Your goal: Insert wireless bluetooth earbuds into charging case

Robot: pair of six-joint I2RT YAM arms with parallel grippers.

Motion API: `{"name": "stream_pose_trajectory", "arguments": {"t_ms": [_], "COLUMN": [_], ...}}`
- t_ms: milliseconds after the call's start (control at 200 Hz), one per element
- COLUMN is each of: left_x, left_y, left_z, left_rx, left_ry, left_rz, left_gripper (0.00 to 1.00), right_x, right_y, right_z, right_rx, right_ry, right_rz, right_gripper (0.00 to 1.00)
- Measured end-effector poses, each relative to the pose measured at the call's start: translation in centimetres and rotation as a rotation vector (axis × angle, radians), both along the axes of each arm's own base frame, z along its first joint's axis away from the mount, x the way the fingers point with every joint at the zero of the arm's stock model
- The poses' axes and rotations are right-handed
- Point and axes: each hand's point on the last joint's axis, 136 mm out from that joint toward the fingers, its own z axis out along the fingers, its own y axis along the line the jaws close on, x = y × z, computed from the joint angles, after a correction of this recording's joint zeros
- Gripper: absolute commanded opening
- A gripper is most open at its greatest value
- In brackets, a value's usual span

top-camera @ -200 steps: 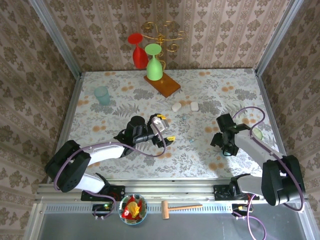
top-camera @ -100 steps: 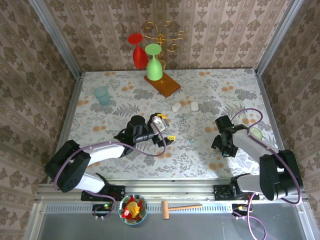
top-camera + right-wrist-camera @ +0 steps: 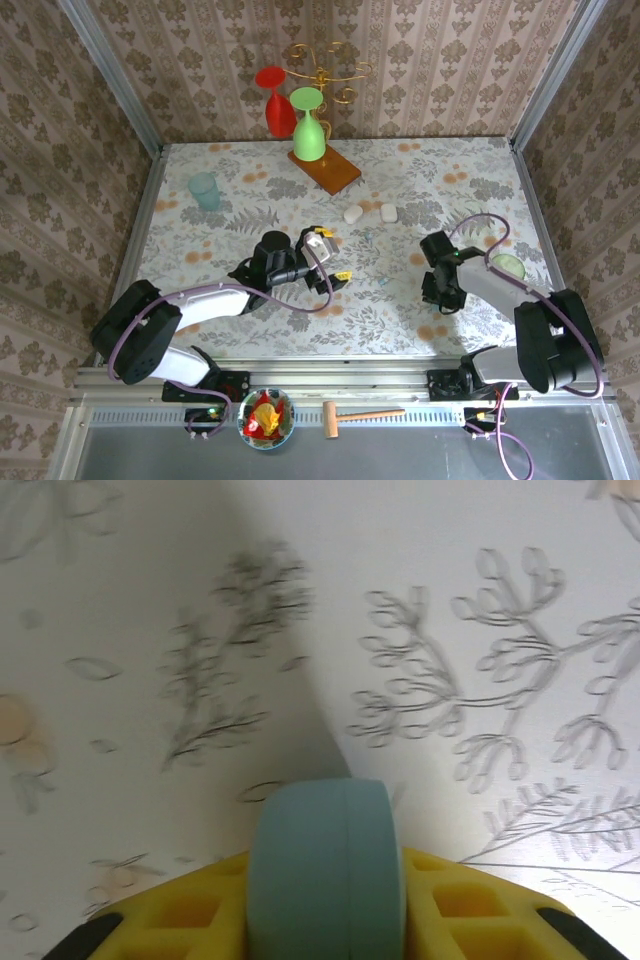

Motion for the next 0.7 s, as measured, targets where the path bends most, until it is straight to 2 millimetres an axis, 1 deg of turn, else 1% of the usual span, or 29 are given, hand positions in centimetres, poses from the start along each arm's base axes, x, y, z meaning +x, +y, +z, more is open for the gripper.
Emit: {"name": "stream_pose_trajectory", "arguments": {"t_ms": [80,175,260,405,475,550,635,655,700], "left_x": [1.2,3.1,4.7,6.4,6.8,6.5,5.8,5.6,5.0], "left_y": [0.9,2.4,4.2,7.4,8.4,9.2,9.7,9.7,9.6], "left_z": [0.1,0.1,0.3,0.9,1.4,1.5,1.3,1.4,1.4], "left_rx": [-0.021,-0.049,-0.096,-0.186,-0.231,-0.264,-0.286,-0.292,-0.301], "left_ry": [0.037,0.096,0.163,0.276,0.341,0.436,0.553,0.58,0.635], "left_rz": [0.055,0.145,0.238,0.357,0.384,0.399,0.395,0.39,0.371], "left_gripper": [1.0,1.0,1.0,1.0,0.97,0.95,0.92,0.91,0.88], "right_x": [0.7,1.8,2.5,3.3,3.8,4.1,4.4,4.5,4.8], "right_y": [2.1,5.0,7.6,11.5,13.6,15.9,18.5,19.0,20.0], "right_z": [0.6,1.4,2.1,3.6,4.4,5.5,7.6,8.2,9.5], "right_rx": [-0.003,-0.006,0.002,0.019,0.029,0.025,0.033,0.034,0.034], "right_ry": [-0.013,-0.042,-0.088,-0.177,-0.243,-0.329,-0.45,-0.484,-0.563], "right_rz": [0.131,0.279,0.405,0.608,0.716,0.856,1.007,1.04,1.105], "right_gripper": [0.22,0.22,0.22,0.23,0.22,0.21,0.22,0.19,0.16]}}
